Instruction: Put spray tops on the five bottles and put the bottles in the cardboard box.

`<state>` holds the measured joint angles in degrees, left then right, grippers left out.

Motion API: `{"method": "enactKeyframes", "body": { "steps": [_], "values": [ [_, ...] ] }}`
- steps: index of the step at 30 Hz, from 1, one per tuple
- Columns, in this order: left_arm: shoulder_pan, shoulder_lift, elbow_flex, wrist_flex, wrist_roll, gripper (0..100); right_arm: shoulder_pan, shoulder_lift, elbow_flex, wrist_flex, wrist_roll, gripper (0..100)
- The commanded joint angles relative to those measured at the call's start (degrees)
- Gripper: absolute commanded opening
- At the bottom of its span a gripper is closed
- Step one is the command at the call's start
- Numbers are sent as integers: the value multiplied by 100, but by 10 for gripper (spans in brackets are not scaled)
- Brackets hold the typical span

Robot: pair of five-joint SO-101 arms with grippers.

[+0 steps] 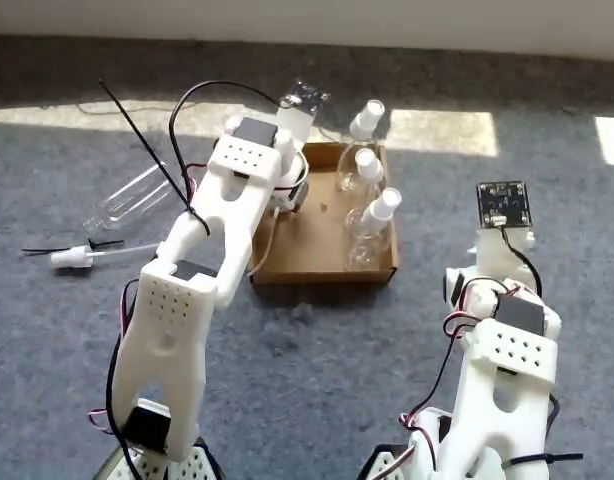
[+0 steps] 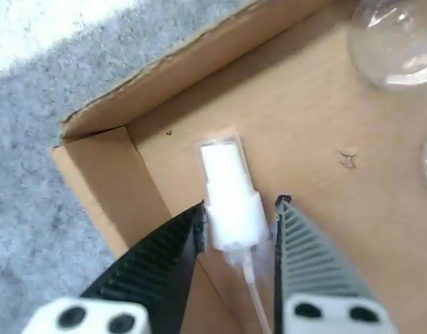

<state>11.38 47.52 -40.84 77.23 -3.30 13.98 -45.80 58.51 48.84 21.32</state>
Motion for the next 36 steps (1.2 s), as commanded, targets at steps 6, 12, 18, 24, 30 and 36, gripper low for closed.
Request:
{"method": "enactKeyframes", "body": {
  "steps": [6, 12, 18, 24, 30, 36],
  "values": [
    [171, -75, -215, -44, 44, 136, 48, -48, -75, -84, 53, 30],
    [215, -207, -602, 0, 44, 134, 48, -48, -75, -84, 53, 30],
    [215, -488, -1648, 756, 44, 134, 48, -48, -75, -84, 53, 30],
    [207, -558, -2976, 1609, 44, 135, 48, -48, -75, -84, 53, 30],
    [207, -312, -2905, 1670, 44, 138, 48, -48, -75, -84, 53, 30],
    [207, 198, -2914, 1503, 369, 173, 48, -48, -75, -75, 53, 30]
  ]
}}
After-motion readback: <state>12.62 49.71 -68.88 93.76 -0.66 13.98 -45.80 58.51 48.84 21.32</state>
